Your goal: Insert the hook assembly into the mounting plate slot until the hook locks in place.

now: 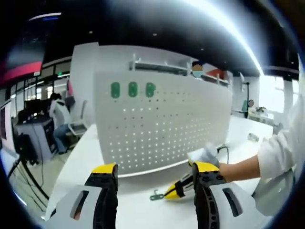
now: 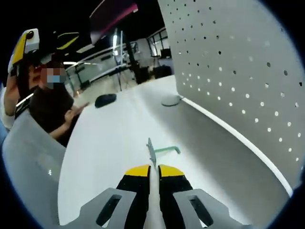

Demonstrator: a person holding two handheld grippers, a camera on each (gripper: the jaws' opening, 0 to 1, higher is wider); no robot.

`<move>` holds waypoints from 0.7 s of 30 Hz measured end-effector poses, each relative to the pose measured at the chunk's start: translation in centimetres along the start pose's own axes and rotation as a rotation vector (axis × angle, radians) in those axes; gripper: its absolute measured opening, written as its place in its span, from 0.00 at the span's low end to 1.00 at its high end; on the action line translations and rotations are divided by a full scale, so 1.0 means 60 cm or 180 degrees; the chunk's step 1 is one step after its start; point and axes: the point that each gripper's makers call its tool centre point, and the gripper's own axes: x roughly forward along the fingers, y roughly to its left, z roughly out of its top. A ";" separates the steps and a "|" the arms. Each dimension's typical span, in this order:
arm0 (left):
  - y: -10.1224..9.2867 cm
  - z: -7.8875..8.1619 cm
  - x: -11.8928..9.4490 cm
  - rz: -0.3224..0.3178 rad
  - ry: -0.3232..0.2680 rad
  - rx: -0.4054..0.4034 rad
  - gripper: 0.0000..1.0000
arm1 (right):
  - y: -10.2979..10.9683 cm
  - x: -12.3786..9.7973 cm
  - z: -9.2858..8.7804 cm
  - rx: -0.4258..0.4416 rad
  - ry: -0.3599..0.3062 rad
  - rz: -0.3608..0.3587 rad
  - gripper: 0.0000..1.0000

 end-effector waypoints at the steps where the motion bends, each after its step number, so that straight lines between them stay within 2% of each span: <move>1: 0.000 -0.001 0.000 0.0002 0.0007 0.0002 0.65 | 0.000 -0.001 0.003 0.0028 -0.0028 0.0004 0.05; 11: -0.003 -0.007 0.005 -0.0006 0.0035 -0.0019 0.64 | -0.002 0.000 0.026 0.0008 -0.0131 0.0029 0.05; 21: 0.001 -0.010 0.005 0.0009 0.0056 -0.0021 0.63 | -0.005 0.011 0.032 -0.0051 -0.0105 0.0066 0.01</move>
